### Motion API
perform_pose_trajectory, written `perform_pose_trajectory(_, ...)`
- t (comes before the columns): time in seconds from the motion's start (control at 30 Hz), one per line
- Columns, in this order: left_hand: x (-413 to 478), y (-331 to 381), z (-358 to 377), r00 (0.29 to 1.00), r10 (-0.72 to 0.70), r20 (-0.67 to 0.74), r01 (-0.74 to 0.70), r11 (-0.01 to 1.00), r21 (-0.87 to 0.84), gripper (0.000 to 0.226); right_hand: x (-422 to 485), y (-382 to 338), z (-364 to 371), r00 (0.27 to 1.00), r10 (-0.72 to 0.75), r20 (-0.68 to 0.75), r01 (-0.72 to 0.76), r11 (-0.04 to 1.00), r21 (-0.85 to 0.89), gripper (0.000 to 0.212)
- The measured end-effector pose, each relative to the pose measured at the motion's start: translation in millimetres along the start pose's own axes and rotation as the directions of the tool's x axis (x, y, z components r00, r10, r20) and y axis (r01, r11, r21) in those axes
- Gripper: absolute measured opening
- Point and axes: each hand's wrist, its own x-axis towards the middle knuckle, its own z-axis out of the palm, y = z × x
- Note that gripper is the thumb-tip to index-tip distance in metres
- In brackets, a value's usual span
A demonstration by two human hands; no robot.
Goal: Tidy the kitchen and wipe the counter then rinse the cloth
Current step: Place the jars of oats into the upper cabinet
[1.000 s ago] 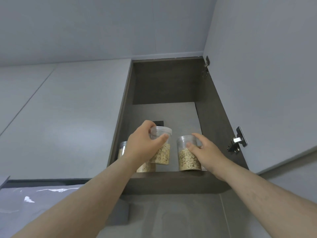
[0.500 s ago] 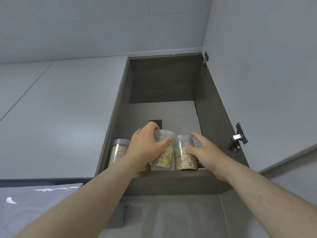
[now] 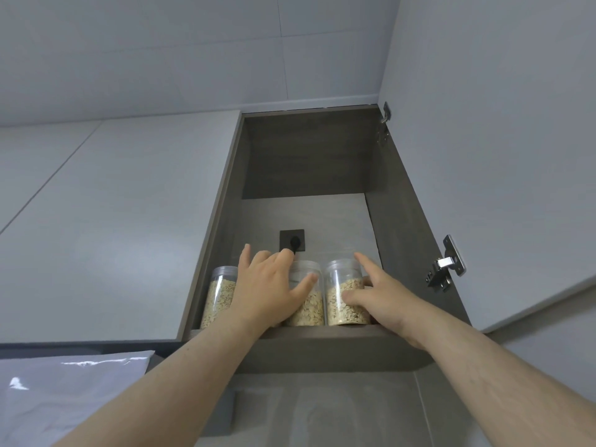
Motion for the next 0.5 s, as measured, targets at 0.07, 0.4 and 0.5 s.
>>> perform_pose_trajectory(0.07, 1, -2, 3, 0.999, 0.007, 0.042, -0.006, 1.000, -0.028, 0.057, -1, -2, 0, 1.000, 0.004, 0.013, -0.004, 1.000, -0.001, 0.083)
perform_pose_trajectory(0.4, 9, -7, 2, 0.990, -0.041, 0.135, 0.072, 0.970, -0.232, 0.042, 2, 0, -2, 0.996, 0.065, 0.061, -0.068, 0.996, 0.051, 0.094)
perform_pose_trajectory(0.5, 8, -7, 3, 0.993, -0.038, 0.114, 0.062, 0.974, -0.218, 0.042, 3, 0, -1, 0.996, 0.068, 0.062, -0.072, 0.996, 0.059, 0.096)
